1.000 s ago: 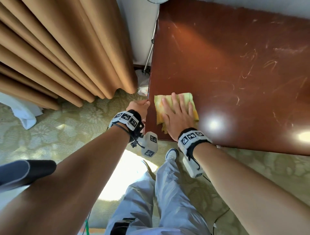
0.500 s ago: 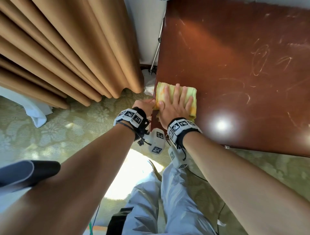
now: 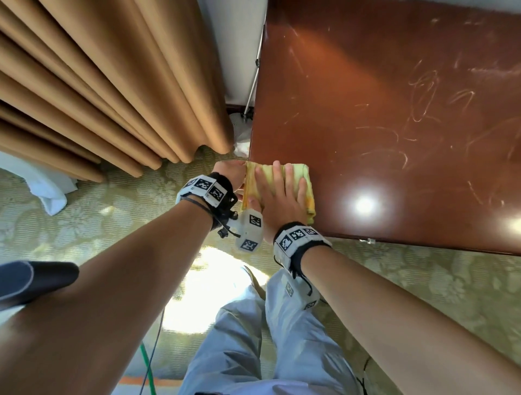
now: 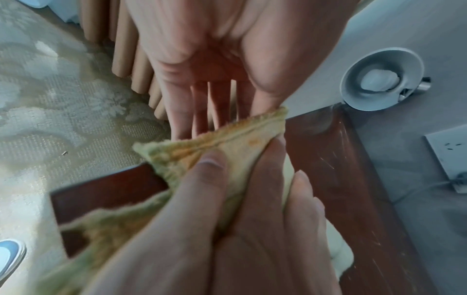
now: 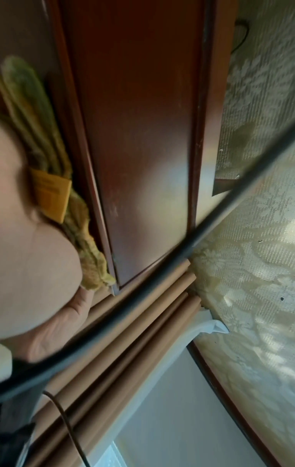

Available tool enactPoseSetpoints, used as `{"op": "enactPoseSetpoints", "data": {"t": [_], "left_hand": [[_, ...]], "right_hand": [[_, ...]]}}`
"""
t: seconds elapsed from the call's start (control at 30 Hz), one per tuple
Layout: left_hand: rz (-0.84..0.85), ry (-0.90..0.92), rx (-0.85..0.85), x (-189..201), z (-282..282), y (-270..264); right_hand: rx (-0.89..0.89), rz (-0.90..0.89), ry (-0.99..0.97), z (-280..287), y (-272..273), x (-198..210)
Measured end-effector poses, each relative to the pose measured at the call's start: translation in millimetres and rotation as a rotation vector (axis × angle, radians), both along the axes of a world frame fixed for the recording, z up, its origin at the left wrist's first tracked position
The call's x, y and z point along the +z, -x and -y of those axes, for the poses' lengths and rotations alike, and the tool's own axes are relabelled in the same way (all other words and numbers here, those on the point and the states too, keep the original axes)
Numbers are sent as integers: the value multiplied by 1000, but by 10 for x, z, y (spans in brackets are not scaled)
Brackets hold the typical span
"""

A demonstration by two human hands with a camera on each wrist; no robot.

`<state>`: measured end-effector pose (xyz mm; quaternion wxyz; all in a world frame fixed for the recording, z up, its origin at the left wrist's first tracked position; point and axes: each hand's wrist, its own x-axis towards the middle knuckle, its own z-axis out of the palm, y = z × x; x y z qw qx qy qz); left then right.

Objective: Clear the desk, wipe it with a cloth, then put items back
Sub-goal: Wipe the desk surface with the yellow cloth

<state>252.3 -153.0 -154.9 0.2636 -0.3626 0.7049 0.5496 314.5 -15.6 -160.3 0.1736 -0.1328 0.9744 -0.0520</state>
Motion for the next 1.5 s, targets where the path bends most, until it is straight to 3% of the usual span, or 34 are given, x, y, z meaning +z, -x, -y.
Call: {"op": "enactPoseSetpoints", "data": {"t": [0.17,0.3,0.43,0.57,0.73,0.9,1.17,1.33,1.5], "left_hand": [[-9,1,-68,59,-63,138],[45,62,-220,108,-89,277],[68,114,-160,140,-107,477],[59,154,-115,158,-161,620],[84,189,-90,170,-170,680],[144,269,-218,46,-133,753],[150,312,-286,161,-145,763],[106,286,-183,143,-165,753],[142,125,144,146,-153,798]], "right_hand": [[-57,-54,41,-142,467,-69],[76,-136,-25,-317,872,-75],[92,-194,-16,-315,1104,-129],[-19,-176,10,-287,1436,-106],[-2,-166,-5,-274,1302,-95],[38,-117,28,-437,1089,-89],[58,-121,7,-396,1261,-110],[-3,-70,37,-265,1839,-64],[-9,-96,44,-241,1929,-63]]}}
